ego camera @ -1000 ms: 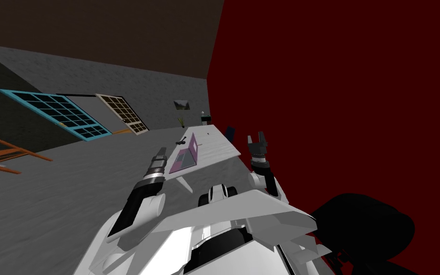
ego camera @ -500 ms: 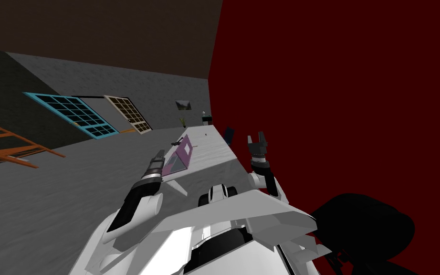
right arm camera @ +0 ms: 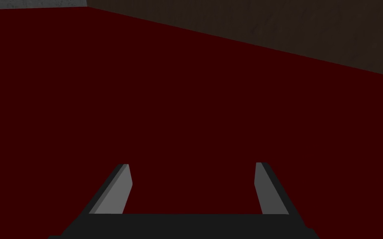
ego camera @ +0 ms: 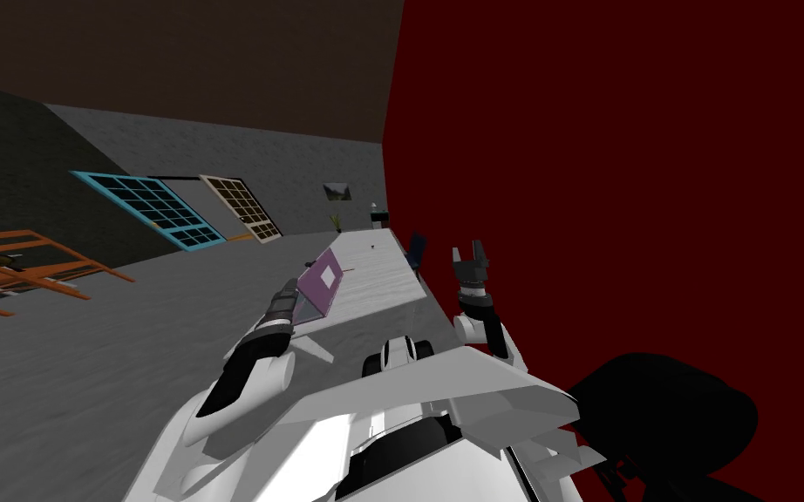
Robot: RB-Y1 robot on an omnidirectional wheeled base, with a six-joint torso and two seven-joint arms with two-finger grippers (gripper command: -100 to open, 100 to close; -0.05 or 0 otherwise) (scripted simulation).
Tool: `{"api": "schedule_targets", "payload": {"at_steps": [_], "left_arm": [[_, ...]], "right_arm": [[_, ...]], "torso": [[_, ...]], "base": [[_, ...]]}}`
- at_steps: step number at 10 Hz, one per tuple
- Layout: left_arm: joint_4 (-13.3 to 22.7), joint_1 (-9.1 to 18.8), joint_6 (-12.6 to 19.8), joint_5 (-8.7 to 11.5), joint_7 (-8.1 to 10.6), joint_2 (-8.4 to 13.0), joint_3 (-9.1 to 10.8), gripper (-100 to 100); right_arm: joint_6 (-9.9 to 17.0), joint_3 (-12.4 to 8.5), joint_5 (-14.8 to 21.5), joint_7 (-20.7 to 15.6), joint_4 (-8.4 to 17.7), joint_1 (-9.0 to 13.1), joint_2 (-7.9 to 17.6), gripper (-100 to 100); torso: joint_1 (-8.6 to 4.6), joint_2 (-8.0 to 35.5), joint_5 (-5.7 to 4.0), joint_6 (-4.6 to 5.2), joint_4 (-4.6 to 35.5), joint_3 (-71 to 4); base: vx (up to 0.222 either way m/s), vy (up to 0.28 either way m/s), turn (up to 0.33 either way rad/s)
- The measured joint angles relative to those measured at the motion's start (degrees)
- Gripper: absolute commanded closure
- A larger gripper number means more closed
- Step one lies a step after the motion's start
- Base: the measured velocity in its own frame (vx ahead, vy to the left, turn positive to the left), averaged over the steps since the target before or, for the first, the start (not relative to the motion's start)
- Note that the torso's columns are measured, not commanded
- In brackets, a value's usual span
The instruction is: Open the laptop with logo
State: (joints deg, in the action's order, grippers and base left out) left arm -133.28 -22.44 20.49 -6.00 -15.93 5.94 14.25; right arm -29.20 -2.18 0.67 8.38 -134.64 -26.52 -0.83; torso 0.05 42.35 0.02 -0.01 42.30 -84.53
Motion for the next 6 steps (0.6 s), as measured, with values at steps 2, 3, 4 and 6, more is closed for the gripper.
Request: {"api": "schedule_targets", "payload": {"at_steps": [2, 3, 4, 6], "left_arm": [[-0.2, -0.05, 1.5, -0.21, -0.39, -0.89, 0.36, -100], [-1.14, -0.16, 2.19, -0.15, -0.45, -0.82, 0.46, -100], [-1.29, -0.16, 2.42, -0.14, -0.47, -0.82, 0.47, 100], [-2.06, -0.17, 3.33, 0.65, 0.12, -1.53, 0.31, 100]], "right_arm": [[0.0, 0.0, 0.0, 0.0, 0.0, 0.01, 0.01, 0], [0.0, -0.01, 0.0, 0.0, 0.0, 0.0, 0.02, 0], [0.0, -0.02, 0.0, 0.0, 0.0, 0.0, 0.02, 0], [0.0, -0.02, 0.0, 0.0, 0.0, 0.01, 0.02, 0]], "torso": [[0.19, 0.03, 0.03, 0.01, 0.01, 0.01], [0.37, -0.18, 0.1, 0.01, -0.04, -0.09], [0.2, -0.09, 0.07, 0.0, -0.04, -0.07], [0.17, 0.07, 0.06, -0.05, 0.03, 0.05]], "base": [[0.058, -0.037, -0.011], [0.056, 0.009, -0.009], [0.008, 0.001, 0.004], [0.003, 0.104, 0.016]]}}
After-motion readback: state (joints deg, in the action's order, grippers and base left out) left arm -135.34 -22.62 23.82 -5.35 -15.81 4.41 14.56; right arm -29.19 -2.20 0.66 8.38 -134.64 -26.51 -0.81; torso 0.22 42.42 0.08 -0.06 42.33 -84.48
